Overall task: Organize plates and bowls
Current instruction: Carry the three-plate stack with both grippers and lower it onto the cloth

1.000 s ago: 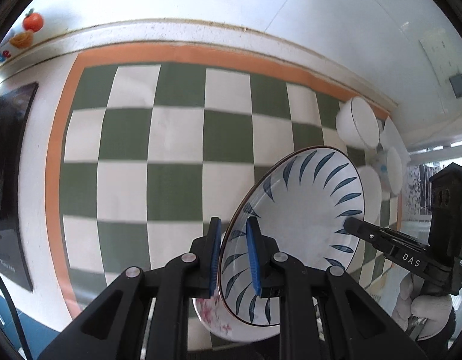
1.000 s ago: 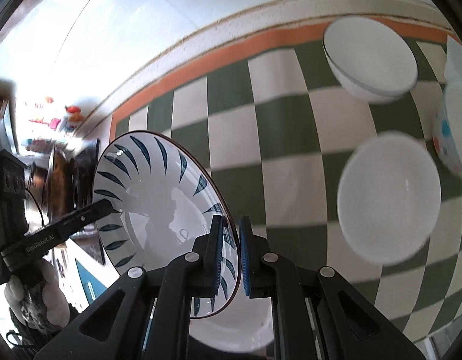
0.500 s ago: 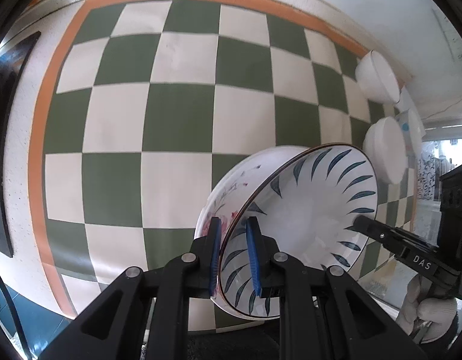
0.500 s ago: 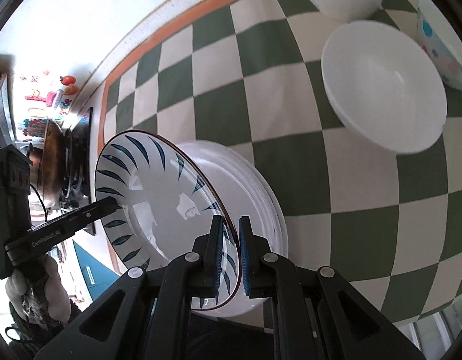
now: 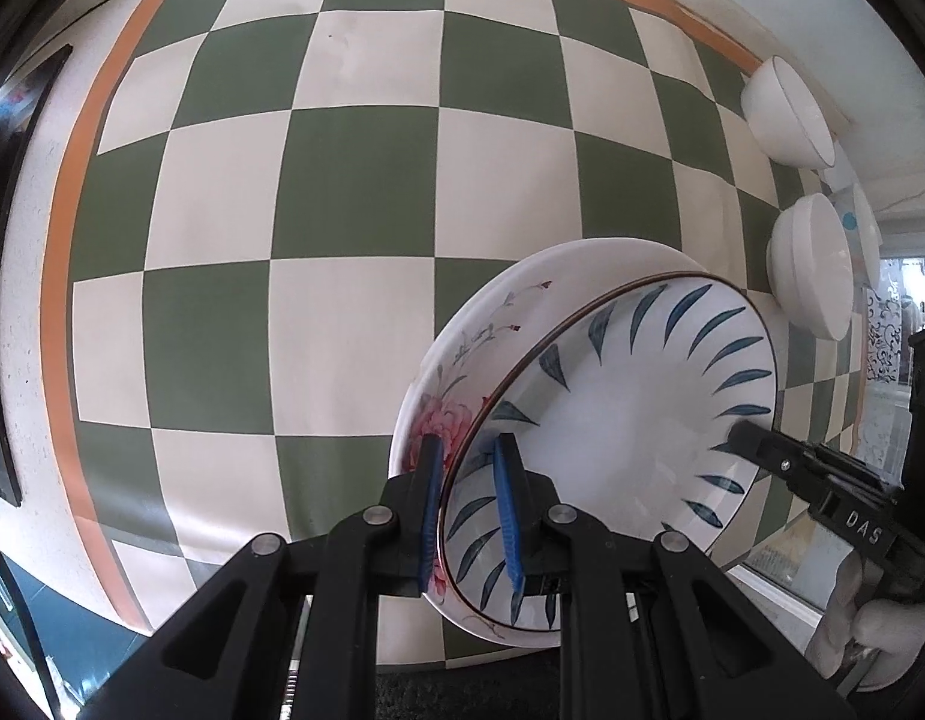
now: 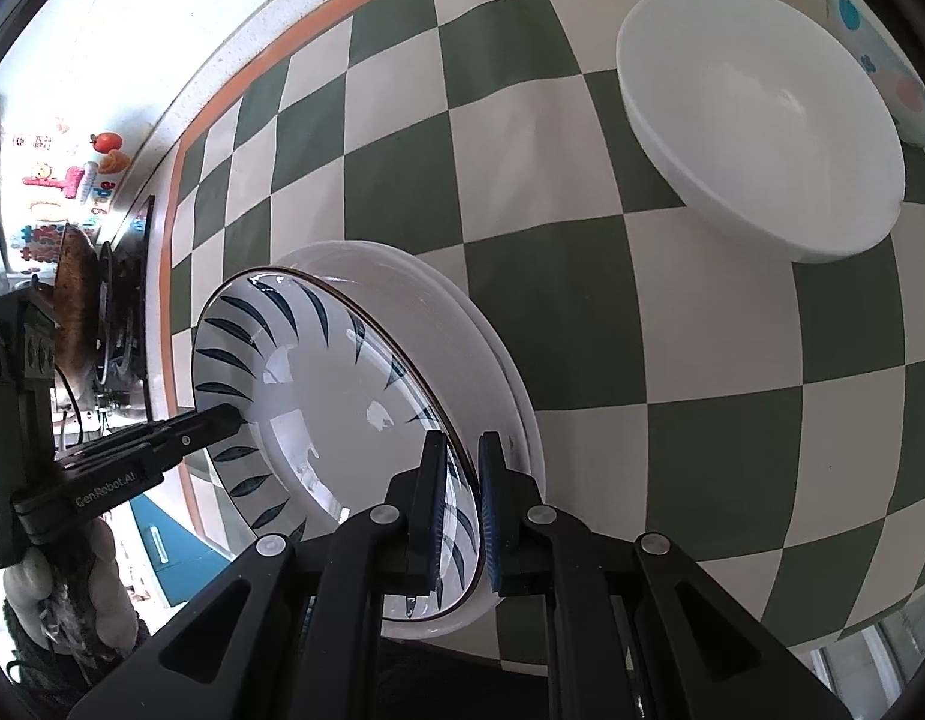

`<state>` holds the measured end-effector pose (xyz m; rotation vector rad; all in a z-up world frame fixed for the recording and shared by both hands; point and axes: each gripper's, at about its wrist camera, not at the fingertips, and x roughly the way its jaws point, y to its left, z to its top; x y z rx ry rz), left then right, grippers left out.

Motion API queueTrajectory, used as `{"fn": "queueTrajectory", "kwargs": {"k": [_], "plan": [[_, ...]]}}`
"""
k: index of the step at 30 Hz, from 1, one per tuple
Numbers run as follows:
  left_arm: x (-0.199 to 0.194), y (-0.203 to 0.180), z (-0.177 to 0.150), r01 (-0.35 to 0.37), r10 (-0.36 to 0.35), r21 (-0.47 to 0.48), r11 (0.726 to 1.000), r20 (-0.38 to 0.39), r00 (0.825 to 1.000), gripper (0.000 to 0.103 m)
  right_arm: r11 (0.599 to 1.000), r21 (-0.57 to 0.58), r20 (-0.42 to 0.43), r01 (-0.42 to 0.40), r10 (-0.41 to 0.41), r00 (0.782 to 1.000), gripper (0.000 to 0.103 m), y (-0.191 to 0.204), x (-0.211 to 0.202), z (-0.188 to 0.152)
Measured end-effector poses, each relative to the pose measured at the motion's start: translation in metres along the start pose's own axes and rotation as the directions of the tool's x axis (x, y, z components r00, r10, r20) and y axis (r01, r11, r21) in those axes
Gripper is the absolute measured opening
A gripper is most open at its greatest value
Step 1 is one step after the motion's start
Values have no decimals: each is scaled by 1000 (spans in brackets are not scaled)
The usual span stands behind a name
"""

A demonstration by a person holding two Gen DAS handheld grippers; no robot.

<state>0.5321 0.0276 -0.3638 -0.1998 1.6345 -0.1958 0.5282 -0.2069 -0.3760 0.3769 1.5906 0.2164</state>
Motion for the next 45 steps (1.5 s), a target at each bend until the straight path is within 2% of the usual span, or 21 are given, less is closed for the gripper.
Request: {"fn": "queueTrajectory", "kwargs": {"k": [14, 18, 24, 29, 34, 40, 45], "plan": [[8, -12, -5, -48, 50, -42, 998, 29, 998, 17, 996, -79, -25, 32, -34, 999, 12, 7, 10, 1], [7, -8, -9, -44, 47, -63, 997, 39, 998, 18, 994, -101, -26, 38, -40, 999, 15, 9, 8, 4], [7, 5, -15, -15, 19, -109, 994, 32, 999, 18, 989, -123, -10, 88, -90, 996, 15, 18, 6, 4], [8, 8, -22, -12, 15, -114, 993, 26, 1000, 19, 986, -117, 6, 116, -116, 993, 15, 20, 3, 1], [0, 9, -23, -17, 20, -105, 994, 31, 999, 20, 991, -58, 23, 120, -119, 993, 15, 18, -1, -2], [-21, 7, -34, -23, 31, -88, 996, 90, 995, 21, 989, -44, 78, 144, -140, 987, 16, 23, -16, -13], [-49, -4, -60, -70, 74, -28, 997, 186, 980, 21, 975, -85, 163, 205, -189, 968, 16, 43, -45, -33]]}}
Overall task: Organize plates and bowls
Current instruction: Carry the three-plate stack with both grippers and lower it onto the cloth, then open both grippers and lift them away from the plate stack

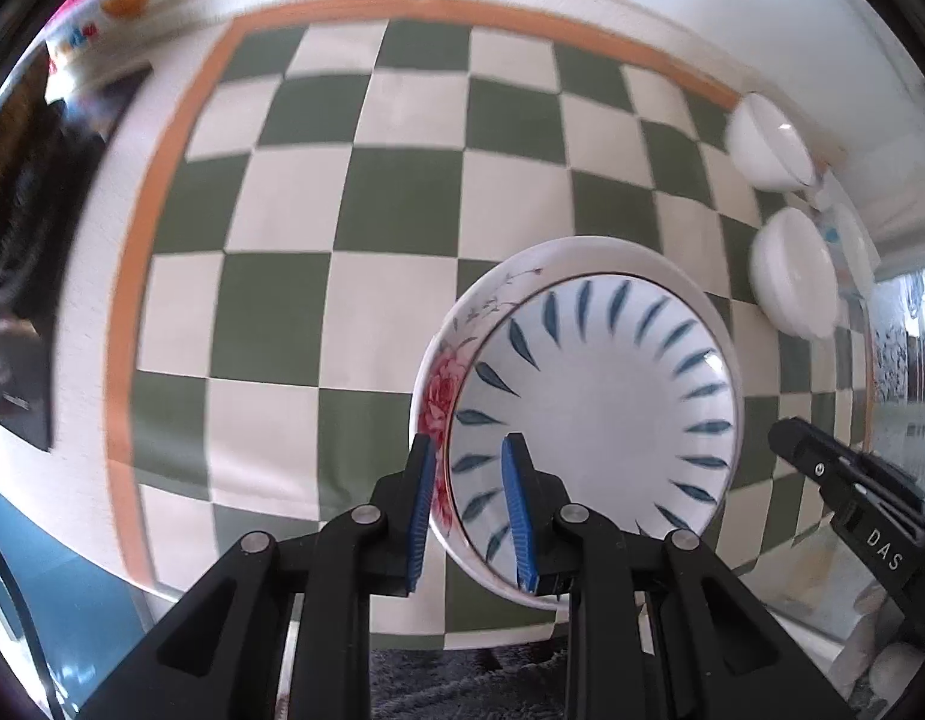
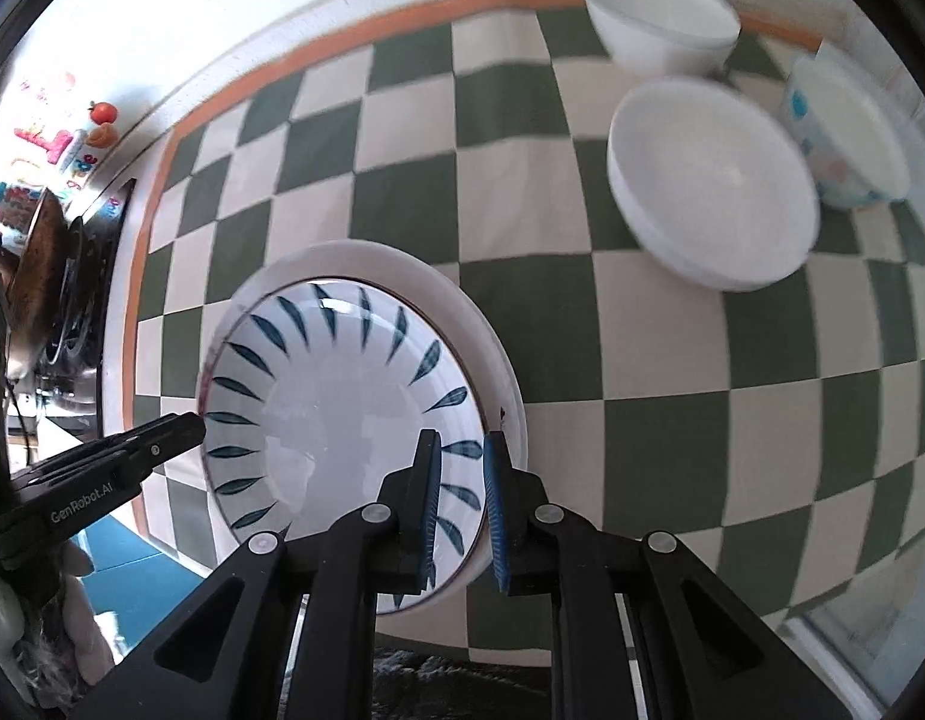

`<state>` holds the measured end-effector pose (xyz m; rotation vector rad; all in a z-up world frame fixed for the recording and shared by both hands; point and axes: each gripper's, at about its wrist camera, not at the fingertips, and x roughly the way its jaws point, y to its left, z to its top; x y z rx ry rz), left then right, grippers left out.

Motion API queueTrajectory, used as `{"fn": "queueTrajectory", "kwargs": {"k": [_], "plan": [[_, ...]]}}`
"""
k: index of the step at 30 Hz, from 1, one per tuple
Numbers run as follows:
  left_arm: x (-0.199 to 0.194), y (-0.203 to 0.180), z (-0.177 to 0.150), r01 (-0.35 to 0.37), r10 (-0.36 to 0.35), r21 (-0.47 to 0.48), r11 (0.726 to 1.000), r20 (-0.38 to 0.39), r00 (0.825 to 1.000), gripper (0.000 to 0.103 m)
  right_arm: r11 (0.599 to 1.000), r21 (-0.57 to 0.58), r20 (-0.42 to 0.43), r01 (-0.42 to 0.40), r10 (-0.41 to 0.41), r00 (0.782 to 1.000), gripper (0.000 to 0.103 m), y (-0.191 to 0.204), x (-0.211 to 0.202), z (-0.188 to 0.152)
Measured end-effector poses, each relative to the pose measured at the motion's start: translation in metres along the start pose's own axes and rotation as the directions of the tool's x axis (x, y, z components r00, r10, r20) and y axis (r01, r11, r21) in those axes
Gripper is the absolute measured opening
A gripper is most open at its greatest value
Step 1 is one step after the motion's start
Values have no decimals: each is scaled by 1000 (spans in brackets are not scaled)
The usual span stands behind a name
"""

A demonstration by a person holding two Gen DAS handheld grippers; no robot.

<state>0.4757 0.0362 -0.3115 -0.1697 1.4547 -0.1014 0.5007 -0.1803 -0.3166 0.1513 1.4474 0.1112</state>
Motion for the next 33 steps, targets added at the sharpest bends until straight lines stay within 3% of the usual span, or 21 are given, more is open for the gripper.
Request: {"fn": "queueTrajectory", "kwargs": {"k": [3, 5, 7, 9, 10, 12, 13, 14, 17, 22, 33], "plan": [[-26, -6, -15, -14, 12, 30, 999, 60, 998, 21, 999, -28, 52, 25, -24, 998, 17, 12, -27, -14], [-44, -6, -25, -24, 20, 38, 999, 102, 995, 29, 998, -45, 86, 37, -33, 996, 18, 19, -46, -26], [-62, -10, -37, -38, 30, 55, 998, 146, 989, 30, 998, -58, 124, 37, -30, 992, 29, 26, -65, -39], [-73, -16, -44, -44, 31, 68, 997, 176, 984, 33, 997, -69, 158, 41, -30, 987, 55, 30, -81, -51], [-80, -18, -47, -54, 38, 77, 996, 195, 980, 42, 996, -76, 177, 46, -32, 984, 62, 34, -91, -58], [-96, -20, -54, -58, 37, 83, 995, 232, 972, 71, 995, -82, 210, 50, -32, 977, 80, 38, -106, -68], [-103, -20, -57, -50, 29, 81, 995, 243, 969, 88, 994, -88, 233, 62, -40, 972, 82, 41, -116, -74], [-111, -19, -61, -40, 18, 77, 996, 265, 964, 91, 993, -90, 255, 78, -52, 965, 84, 43, -126, -80], [-130, -19, -71, -54, 29, 70, 996, 314, 949, 91, 991, -92, 303, 95, -63, 951, 88, 49, -146, -89], [-154, -18, -88, -45, 18, 70, 997, 347, 938, 92, 990, -79, 362, 113, -77, 929, 91, 55, -179, -109], [-174, -20, -119, -46, 12, 82, 996, 366, 930, 92, 994, -58, 409, 95, -63, 910, 94, 60, -218, -145]]}}
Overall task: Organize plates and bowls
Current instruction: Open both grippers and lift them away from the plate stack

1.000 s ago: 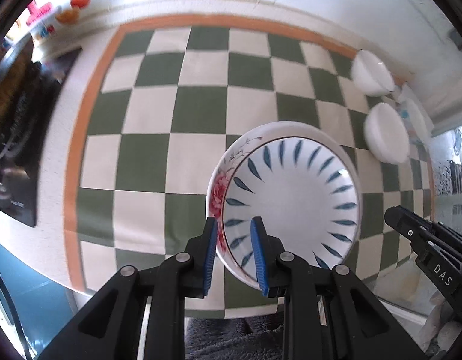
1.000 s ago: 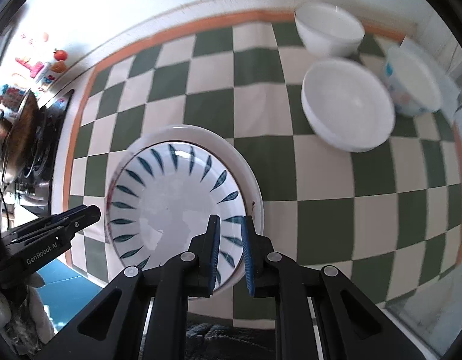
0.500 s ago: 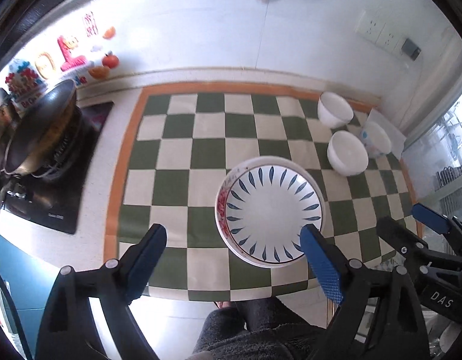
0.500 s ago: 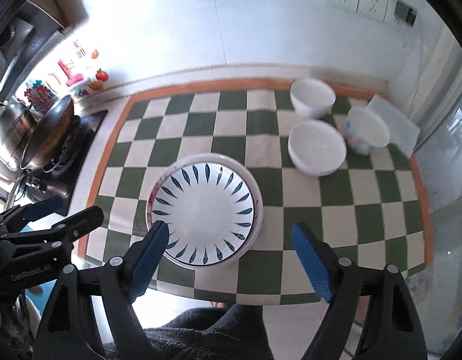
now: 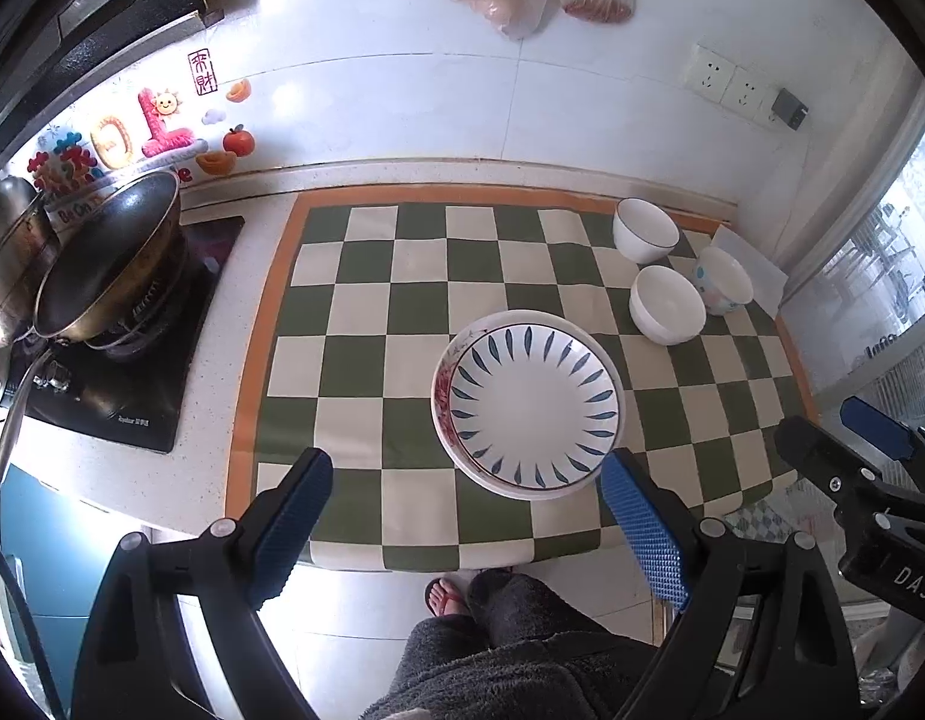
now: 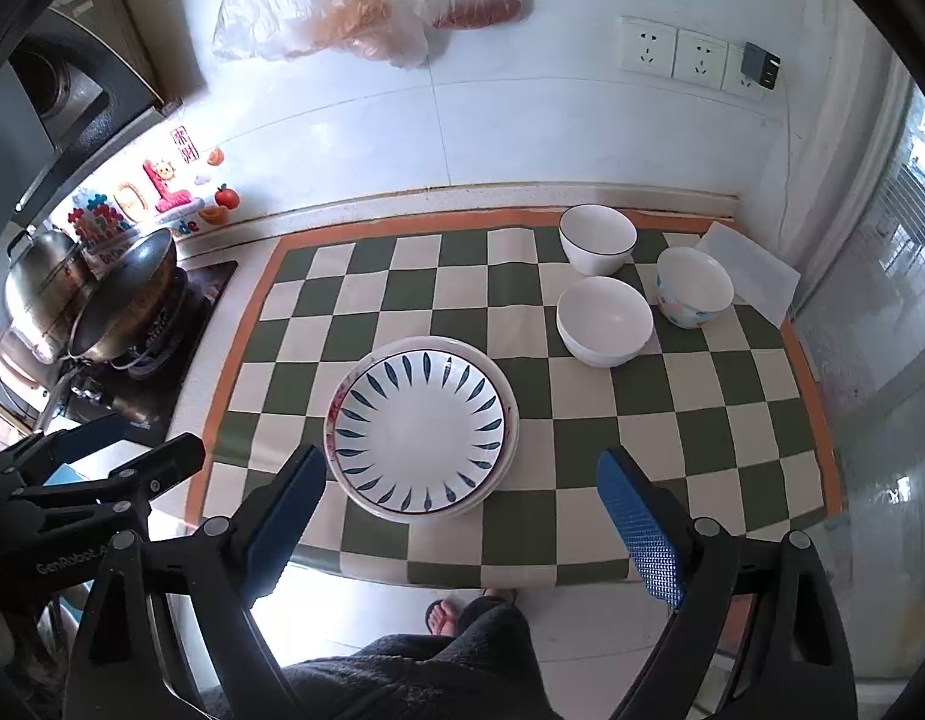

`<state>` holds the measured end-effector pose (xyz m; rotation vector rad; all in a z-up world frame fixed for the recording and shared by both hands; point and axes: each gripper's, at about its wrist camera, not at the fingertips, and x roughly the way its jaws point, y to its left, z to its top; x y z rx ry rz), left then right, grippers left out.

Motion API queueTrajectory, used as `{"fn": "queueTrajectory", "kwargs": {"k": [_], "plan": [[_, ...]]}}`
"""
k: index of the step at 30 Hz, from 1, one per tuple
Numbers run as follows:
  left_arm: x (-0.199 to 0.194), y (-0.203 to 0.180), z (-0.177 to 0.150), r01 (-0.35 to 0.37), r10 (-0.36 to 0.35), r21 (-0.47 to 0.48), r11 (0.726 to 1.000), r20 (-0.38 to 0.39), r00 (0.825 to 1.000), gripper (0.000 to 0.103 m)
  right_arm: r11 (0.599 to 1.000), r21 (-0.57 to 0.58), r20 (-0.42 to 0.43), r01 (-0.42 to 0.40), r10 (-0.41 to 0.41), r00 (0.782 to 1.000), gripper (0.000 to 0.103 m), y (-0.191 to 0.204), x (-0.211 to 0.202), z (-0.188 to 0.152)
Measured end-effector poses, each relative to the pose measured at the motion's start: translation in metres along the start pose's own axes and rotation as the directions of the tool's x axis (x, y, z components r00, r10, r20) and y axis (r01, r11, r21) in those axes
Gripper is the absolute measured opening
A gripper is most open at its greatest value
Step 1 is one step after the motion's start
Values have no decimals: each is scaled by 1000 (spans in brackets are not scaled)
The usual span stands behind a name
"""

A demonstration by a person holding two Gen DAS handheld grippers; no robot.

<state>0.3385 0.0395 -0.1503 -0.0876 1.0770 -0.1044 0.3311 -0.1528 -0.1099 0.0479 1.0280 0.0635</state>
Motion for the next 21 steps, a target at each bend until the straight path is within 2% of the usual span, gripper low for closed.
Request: {"fn": "queueTrajectory", "kwargs": {"k": [6, 11, 14, 16, 18, 21], "plan": [[-7, -4, 0, 9, -9, -5, 1000, 15, 1000, 92, 1000, 7, 5, -4, 4, 1000, 95, -2, -9, -3], [9, -13, 11, 27, -26, -35, 999, 13, 1000, 92, 997, 39, 7, -70, 70, 998, 95, -21, -1, 1], [29, -23, 26, 48, -47, -79, 996, 15, 999, 92, 982, 105, -2, -157, 158, 987, 95, -51, 15, 10], [46, -34, 39, 37, -37, -92, 995, 11, 999, 92, 968, 170, -14, -182, 188, 982, 95, -81, 31, 17], [69, -52, 56, 21, -21, -80, 997, -4, 1000, 92, 966, 206, -15, -158, 165, 986, 95, -111, 47, 24], [109, -85, 83, 35, -38, -56, 998, -52, 998, 92, 964, 251, -55, -93, 110, 992, 95, -162, 86, 41]]}}
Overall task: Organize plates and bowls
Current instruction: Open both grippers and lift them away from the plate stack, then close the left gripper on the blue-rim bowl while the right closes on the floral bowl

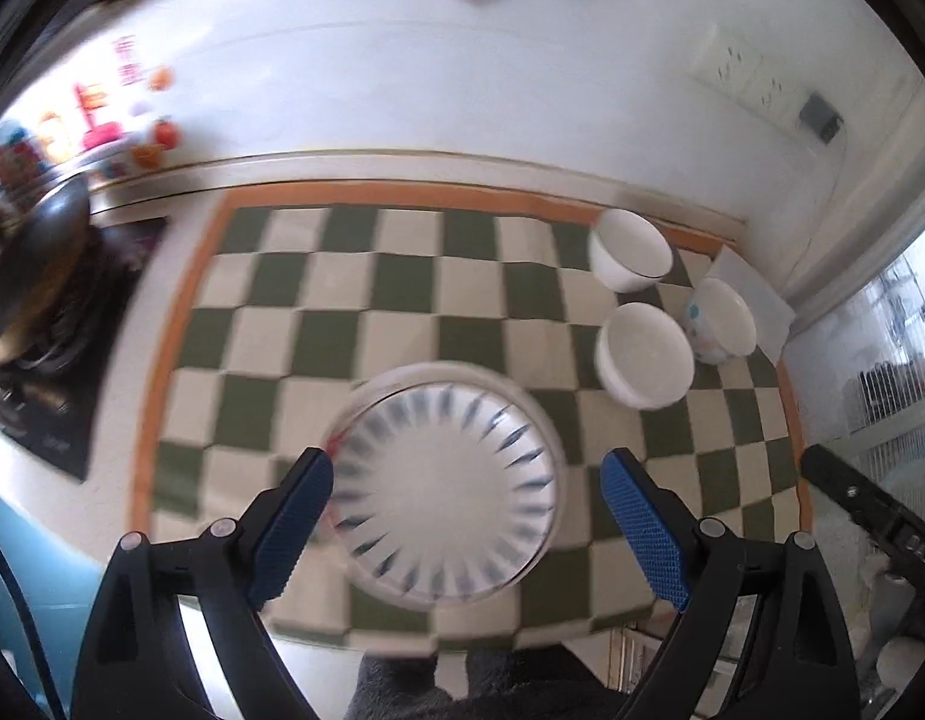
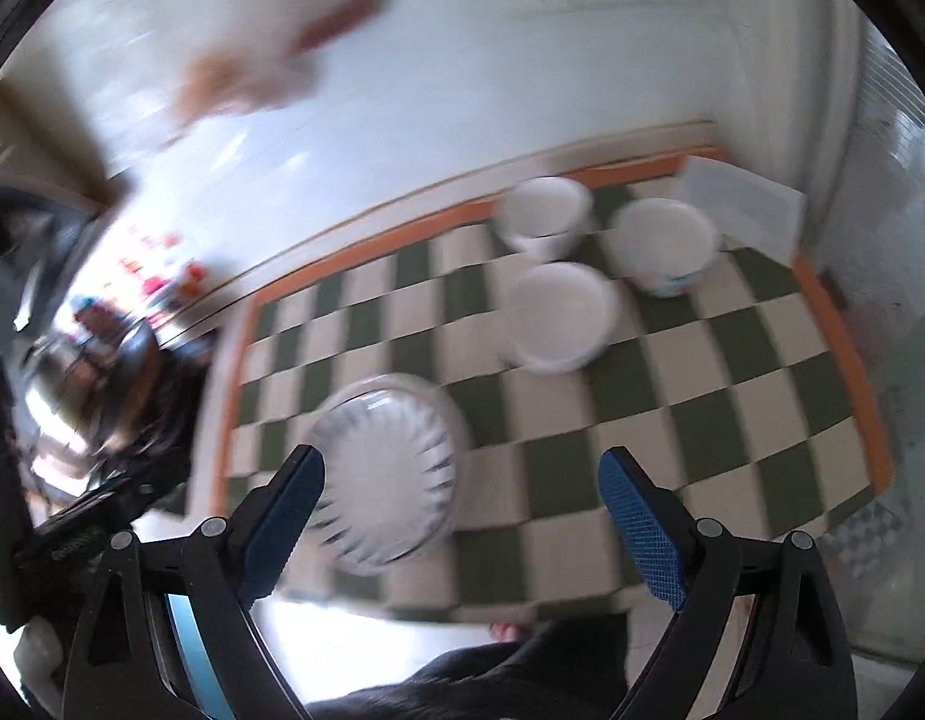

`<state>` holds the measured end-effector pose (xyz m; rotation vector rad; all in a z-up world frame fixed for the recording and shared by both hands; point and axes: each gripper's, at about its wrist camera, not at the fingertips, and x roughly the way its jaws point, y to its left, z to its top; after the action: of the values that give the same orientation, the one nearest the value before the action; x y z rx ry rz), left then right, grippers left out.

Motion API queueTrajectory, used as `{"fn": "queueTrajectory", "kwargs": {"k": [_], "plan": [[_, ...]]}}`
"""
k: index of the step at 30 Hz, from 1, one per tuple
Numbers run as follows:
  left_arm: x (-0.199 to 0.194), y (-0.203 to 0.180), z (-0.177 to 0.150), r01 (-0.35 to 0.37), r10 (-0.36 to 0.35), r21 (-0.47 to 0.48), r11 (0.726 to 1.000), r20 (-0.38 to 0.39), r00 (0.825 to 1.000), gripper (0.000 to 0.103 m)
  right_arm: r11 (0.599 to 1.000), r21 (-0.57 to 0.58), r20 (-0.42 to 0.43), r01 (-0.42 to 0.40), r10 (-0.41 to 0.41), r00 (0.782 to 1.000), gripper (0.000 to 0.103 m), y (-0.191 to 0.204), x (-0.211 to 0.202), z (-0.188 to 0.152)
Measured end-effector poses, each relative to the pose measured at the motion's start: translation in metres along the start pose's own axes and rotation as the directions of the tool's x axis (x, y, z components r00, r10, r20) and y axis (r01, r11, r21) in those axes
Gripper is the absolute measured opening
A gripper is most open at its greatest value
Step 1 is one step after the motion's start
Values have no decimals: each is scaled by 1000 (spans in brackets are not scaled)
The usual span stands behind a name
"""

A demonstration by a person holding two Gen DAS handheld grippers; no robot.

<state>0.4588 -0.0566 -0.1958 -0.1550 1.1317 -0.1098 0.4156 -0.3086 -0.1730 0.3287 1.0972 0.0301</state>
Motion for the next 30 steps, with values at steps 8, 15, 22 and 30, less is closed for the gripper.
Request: {"fn": "queueTrajectory", "kwargs": {"k": [8, 15, 22, 30], "plan": [[131, -69, 61, 28, -25, 15, 999, -195, 981, 89, 995, 100, -175, -5, 23, 984, 90, -99, 115, 74], [208, -91, 84, 34, -37, -14, 999, -329, 944, 76, 994, 102, -294, -30, 59, 954, 74, -131, 197, 108], [248, -101, 86, 42, -33, 12, 999, -406, 913, 36, 996, 77, -349, -46, 70, 935, 50, -128, 243, 116], [255, -107, 73, 100, -92, -3, 995, -438, 894, 16, 994, 98, -398, -51, 86, 913, 13, -119, 265, 115]]}}
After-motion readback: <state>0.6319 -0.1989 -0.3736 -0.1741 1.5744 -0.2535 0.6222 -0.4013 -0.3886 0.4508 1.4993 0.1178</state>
